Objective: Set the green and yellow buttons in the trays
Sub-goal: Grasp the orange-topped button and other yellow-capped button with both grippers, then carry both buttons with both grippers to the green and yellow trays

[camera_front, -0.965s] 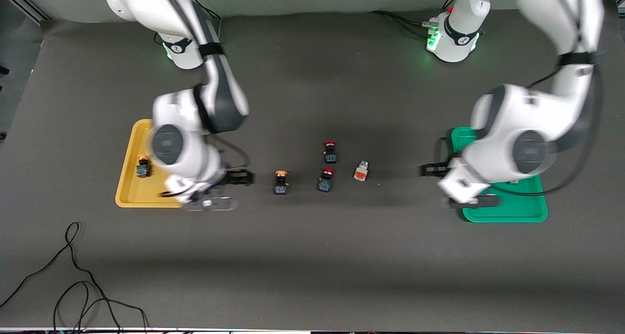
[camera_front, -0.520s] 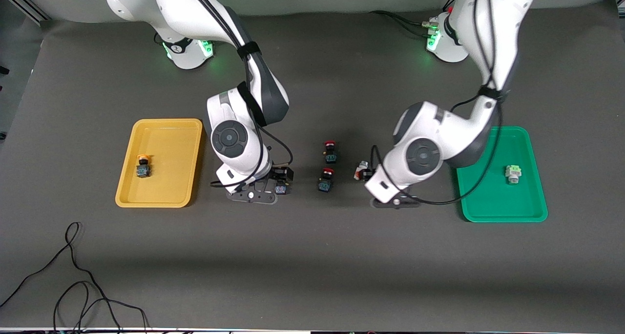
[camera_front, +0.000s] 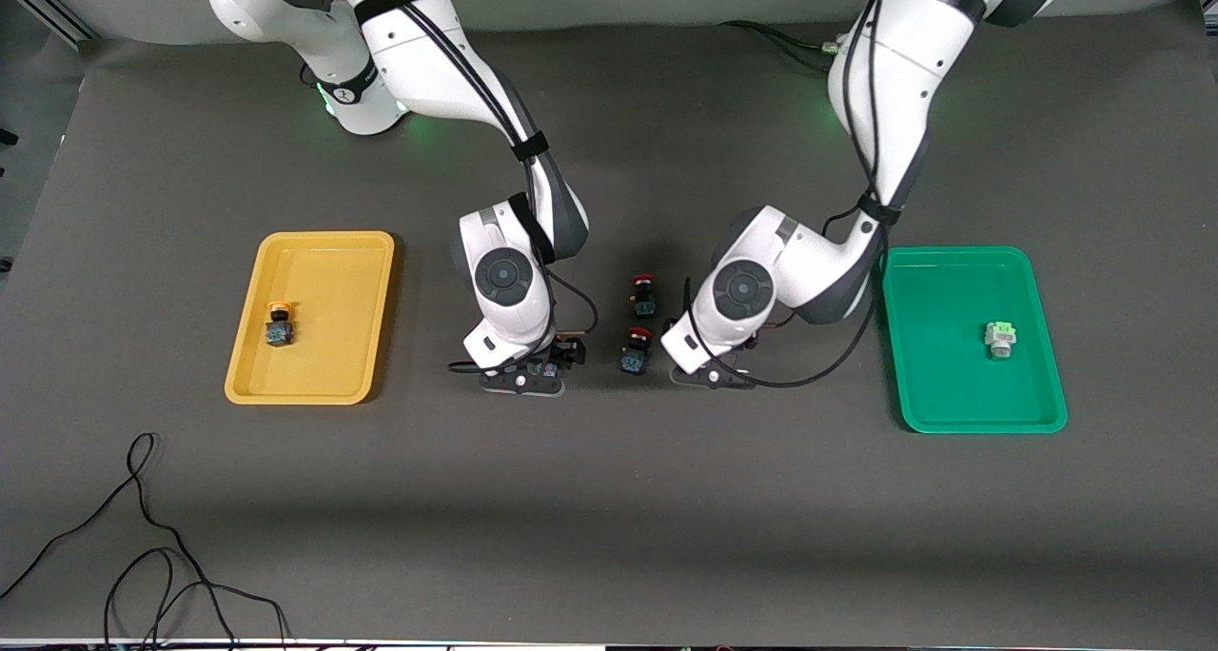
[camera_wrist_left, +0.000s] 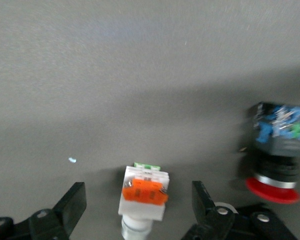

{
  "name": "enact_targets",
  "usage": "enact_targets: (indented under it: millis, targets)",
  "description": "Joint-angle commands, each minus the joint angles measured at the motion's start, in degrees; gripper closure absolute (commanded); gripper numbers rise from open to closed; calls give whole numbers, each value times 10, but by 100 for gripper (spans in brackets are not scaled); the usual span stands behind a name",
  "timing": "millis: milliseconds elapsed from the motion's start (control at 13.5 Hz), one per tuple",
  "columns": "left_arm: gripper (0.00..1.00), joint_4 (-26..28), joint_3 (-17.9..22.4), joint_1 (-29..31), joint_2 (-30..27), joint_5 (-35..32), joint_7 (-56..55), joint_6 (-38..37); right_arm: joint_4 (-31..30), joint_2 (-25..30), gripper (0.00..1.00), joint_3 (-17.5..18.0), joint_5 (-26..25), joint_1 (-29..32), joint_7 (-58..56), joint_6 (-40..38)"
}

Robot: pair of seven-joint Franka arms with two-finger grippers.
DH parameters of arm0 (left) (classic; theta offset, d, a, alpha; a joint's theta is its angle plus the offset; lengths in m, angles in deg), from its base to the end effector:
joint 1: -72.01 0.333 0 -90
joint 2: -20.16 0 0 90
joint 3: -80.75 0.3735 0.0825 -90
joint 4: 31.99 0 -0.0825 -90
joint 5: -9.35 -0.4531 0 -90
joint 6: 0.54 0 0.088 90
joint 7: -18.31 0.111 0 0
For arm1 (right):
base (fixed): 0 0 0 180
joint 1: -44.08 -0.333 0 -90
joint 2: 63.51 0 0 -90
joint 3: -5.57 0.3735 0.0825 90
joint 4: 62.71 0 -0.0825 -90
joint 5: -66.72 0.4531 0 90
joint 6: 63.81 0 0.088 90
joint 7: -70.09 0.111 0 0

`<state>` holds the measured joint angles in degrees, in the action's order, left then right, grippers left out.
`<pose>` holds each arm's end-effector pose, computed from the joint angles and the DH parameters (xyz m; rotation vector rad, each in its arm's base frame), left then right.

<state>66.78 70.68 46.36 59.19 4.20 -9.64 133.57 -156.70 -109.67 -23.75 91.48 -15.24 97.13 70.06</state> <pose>0.6142 -0.4248 0.1810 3.1154 -0.2566 -0.1094 0.6368 0.4353 0.1783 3.0996 -0.1779 0.0635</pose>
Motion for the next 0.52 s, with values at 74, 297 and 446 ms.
enact_targets:
  millis: [74,297,446]
  targets:
    - [8,59,10,-11,-17,-48,22,52,-16,8,41,1,-5,-3,13,22]
    - [63,59,9,-8,-23,-48,21,45,-18,10,56,1,-5,-2,7,22]
    - [100,59,9,-5,-33,-46,11,40,-16,19,57,1,-6,3,2,17]
